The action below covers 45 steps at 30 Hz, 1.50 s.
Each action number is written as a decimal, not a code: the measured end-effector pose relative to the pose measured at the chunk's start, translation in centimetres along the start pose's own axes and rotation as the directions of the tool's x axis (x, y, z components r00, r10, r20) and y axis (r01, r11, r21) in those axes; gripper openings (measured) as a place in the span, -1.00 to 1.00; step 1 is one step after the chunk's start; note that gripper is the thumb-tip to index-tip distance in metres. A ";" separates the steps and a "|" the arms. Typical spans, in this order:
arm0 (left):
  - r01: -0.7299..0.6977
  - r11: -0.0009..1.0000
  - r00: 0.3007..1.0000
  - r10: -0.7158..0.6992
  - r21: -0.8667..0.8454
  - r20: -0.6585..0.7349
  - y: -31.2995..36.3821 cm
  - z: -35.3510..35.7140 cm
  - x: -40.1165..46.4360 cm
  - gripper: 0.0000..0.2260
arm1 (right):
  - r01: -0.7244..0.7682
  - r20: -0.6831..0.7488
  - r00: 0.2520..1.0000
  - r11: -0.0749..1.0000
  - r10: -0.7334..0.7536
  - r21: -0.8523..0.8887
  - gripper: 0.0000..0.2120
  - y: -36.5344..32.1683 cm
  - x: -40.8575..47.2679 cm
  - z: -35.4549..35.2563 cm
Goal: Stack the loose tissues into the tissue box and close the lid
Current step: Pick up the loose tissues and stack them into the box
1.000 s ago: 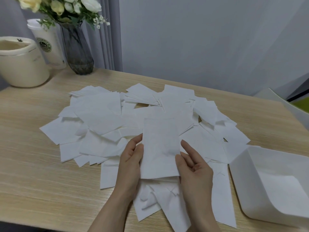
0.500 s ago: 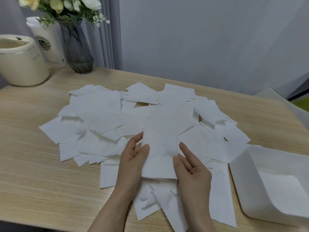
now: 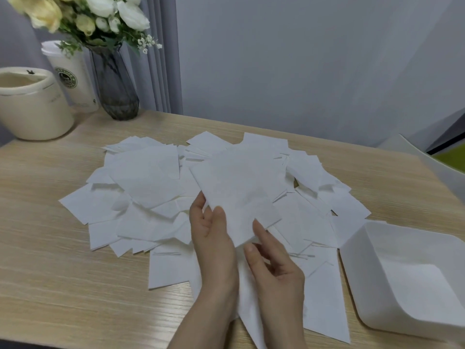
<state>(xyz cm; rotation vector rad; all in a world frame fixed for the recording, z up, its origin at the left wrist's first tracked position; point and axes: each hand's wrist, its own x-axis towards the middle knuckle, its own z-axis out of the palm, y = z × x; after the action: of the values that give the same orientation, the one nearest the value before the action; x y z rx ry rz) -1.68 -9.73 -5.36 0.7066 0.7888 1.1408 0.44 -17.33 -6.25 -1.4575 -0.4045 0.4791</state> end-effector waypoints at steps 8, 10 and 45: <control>-0.022 0.998 0.985 0.012 0.057 0.172 0.1 0.3 -2.3 -0.55 | -0.010 -0.074 0.997 0.998 0.014 0.054 -0.73 -1.1 0.8 -1.9; -0.045 0.997 0.974 0.029 0.065 0.226 0.5 -0.1 -2.1 -0.43 | 0.016 -0.033 0.999 0.999 -0.017 -0.029 -0.72 -1.5 1.3 -3.0; -0.667 0.643 0.457 -0.046 0.377 0.888 -7.3 7.2 -7.4 -0.69 | 0.216 -0.206 0.867 0.715 -0.453 -0.665 -0.79 -5.7 3.4 -28.4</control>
<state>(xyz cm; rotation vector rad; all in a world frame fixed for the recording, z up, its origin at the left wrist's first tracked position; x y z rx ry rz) 6.40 -19.43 -6.14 2.0067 0.1404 0.6154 18.87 -39.64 -2.83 -2.0156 -0.5582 -0.2700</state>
